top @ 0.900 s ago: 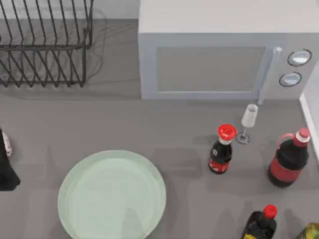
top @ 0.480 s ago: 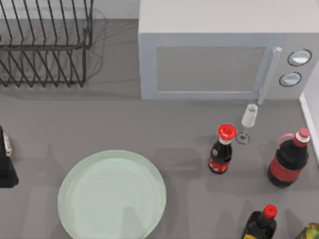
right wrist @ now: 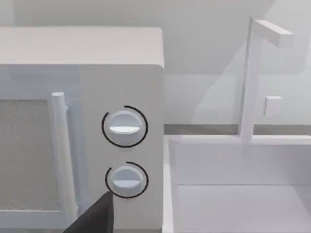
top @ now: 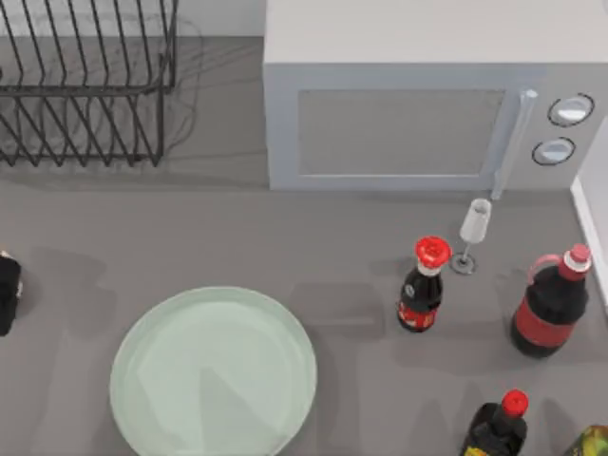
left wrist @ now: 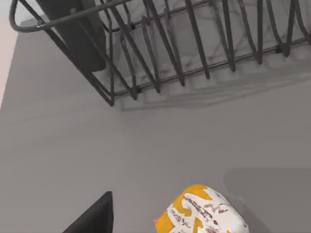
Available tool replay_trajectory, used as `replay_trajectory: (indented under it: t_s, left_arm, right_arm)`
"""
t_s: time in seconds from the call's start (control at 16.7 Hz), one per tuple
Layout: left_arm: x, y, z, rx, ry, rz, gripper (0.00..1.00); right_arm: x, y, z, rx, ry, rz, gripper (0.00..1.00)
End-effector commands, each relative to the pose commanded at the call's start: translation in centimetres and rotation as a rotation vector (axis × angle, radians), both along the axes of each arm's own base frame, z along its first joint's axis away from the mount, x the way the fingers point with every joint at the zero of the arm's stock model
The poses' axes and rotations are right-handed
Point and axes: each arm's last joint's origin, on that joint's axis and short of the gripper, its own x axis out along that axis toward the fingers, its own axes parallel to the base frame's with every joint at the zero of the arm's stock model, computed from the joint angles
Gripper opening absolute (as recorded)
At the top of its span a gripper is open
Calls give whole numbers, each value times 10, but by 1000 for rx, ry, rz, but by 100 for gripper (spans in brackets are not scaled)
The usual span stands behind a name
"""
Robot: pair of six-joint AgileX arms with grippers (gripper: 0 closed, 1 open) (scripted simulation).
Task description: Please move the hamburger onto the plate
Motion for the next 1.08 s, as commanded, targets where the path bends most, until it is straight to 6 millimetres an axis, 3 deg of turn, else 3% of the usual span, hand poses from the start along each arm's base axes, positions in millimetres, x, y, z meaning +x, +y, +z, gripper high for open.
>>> replay_trajectory:
  t_s: [0.42, 0.66, 1.08]
  left_arm:
    - [54, 10, 1, 141, 415, -110, 100]
    - [86, 16, -9, 192, 631, -198, 100]
    - [160, 36, -37, 248, 962, -419, 100]
  right_arm:
    - [0, 0, 0, 0, 0, 0, 100]
    - [0, 0, 0, 0, 0, 0, 100]
    - [0, 0, 0, 0, 0, 0, 100]
